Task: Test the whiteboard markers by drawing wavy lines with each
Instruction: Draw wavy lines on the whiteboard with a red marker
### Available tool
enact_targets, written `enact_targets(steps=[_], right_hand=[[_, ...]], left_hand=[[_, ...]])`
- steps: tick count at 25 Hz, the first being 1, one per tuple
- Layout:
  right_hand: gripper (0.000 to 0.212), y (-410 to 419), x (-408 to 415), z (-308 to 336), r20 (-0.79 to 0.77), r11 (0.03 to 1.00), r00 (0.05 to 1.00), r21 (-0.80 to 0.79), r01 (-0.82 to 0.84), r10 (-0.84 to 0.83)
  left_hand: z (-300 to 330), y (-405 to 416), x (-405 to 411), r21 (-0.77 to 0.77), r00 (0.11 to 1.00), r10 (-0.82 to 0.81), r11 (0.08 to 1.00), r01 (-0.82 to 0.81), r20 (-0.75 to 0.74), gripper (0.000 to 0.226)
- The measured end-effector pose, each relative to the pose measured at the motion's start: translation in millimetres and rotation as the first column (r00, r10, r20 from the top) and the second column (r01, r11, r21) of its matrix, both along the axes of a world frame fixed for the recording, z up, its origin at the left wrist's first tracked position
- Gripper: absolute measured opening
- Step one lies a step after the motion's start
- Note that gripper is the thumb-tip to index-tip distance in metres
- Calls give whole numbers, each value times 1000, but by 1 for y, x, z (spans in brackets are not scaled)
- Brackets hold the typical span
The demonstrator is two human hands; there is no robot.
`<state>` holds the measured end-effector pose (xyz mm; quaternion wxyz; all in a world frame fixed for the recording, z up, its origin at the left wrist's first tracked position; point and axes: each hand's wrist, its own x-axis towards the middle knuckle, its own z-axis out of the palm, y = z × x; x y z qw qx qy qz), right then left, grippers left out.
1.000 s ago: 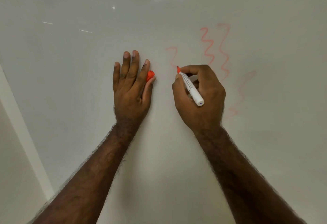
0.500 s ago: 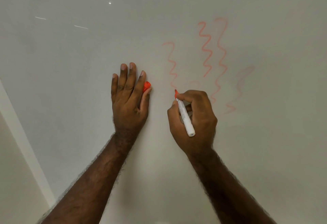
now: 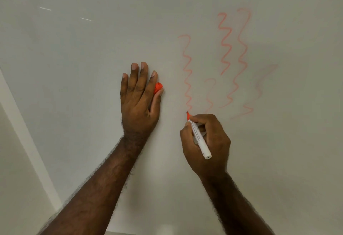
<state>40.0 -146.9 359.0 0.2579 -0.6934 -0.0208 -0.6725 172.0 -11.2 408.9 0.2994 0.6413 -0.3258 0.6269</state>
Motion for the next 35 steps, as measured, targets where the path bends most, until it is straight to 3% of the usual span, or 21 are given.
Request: enact_targets(steps=[6,13,19,22,28,35], right_hand=[[10,2,0,-6,-48,998,998,-39,-50,48],[13,-1,1,92,157,995,983,-62,-84,93],[18,-14,9,144,125,989,982,-64,-135,142],[15,-17,5,136,174,990,977,43,-133,123],[14,-4,-3,70,70,982,989,125,-141,133],[15,-9,-6,23,10,990,994,93,-106,105]], left_hand=[[-8,-1,-1,-20,1000,-7,1000,7,5,40],[-12,0,-2,2,1000,-9,1000,9,-3,43],[-12,1,-2,-4,1000,-1,1000,1,-12,41],[-13,1,-2,-4,1000,-4,1000,4,-15,41],[-15,1,-1,-8,1000,2,1000,-2,-14,42],[-17,1,-1,-6,1000,5,1000,-5,-12,41]])
